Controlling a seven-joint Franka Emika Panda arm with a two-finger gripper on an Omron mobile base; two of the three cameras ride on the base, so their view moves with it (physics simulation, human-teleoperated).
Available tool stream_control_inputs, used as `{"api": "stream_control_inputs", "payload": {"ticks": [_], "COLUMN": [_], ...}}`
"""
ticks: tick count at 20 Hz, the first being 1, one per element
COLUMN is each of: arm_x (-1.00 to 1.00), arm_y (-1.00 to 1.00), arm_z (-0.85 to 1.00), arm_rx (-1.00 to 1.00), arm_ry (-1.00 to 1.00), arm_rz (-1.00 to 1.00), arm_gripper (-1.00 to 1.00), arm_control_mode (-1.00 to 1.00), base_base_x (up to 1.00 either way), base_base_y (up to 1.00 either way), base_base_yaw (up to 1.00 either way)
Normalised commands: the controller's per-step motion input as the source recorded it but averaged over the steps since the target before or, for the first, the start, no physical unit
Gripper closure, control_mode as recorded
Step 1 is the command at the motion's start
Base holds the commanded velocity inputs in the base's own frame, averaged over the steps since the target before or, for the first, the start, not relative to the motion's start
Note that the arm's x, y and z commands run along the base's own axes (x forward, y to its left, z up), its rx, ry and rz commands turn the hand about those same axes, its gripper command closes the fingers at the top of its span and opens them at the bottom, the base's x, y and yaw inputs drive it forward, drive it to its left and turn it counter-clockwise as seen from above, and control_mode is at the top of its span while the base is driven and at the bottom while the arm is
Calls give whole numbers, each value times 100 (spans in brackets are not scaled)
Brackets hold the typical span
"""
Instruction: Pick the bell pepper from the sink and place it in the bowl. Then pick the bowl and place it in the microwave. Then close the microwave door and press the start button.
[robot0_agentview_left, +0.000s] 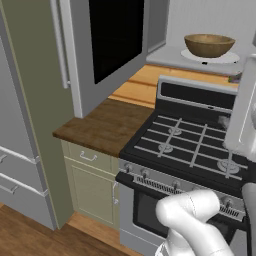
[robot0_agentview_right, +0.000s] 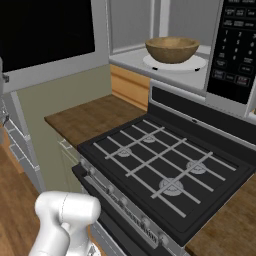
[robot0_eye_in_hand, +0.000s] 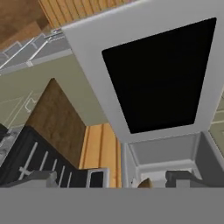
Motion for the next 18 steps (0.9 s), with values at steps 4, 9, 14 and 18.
{"api": "stream_control_inputs", "payload": {"ticks": [4,9,14,18], "arm_x": [-48,-8,8,14], "arm_y": [93,91,87,83], "arm_z": [-9,-23,-32,-40], "arm_rx": [0,0,0,0], "arm_ry": [-8,-5,0,-8], "arm_rz": [0,-1,-11,-12], "arm_gripper": [-100,-100,-100,-100], "arm_control_mode": [-100,-100,-100,-100], "base_base_x": [0,0,0,0], "base_base_y": [0,0,0,0], "base_base_yaw": [0,0,0,0]}}
